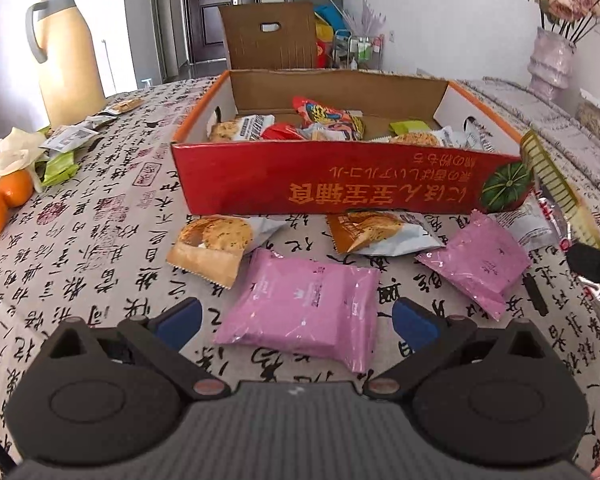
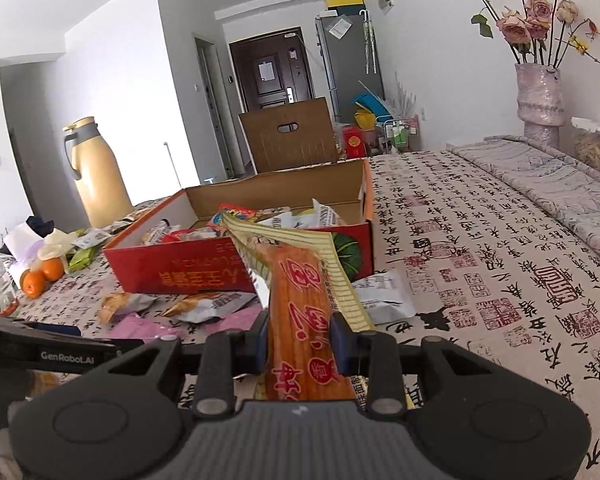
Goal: Organize snacks
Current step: 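Grasp the pink square packet with the left gripper while the right gripper holds the wafer packet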
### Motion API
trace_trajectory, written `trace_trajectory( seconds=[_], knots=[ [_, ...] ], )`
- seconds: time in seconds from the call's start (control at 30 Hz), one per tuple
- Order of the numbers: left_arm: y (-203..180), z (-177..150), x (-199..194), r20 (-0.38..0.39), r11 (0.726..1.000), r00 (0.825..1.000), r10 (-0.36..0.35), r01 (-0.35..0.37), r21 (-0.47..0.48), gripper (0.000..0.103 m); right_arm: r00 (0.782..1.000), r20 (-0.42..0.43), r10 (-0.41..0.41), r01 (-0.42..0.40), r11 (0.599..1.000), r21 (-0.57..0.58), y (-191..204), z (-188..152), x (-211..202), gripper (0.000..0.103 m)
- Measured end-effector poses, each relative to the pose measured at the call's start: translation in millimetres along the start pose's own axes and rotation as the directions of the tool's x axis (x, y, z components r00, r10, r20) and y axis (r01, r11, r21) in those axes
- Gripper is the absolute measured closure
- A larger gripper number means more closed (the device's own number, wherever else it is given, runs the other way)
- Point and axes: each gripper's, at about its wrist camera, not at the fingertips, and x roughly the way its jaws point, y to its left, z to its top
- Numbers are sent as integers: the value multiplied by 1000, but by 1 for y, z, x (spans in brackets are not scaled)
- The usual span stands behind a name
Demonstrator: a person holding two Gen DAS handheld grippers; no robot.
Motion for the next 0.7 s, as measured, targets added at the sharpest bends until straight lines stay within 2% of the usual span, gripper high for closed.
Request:
trace_trajectory(
  seconds=[0.4, 0.7],
  knots=[
    [-6, 3, 24, -57, 1000, 998, 12, -13, -10, 0, 1000, -7, -5, 5, 1000, 3, -4, -3, 8, 73],
    [-9, 0, 18, -34, 1000, 999, -11, 11, -3, 32, 1000, -7, -3, 3, 1000, 3, -3, -4, 8, 73]
  ],
)
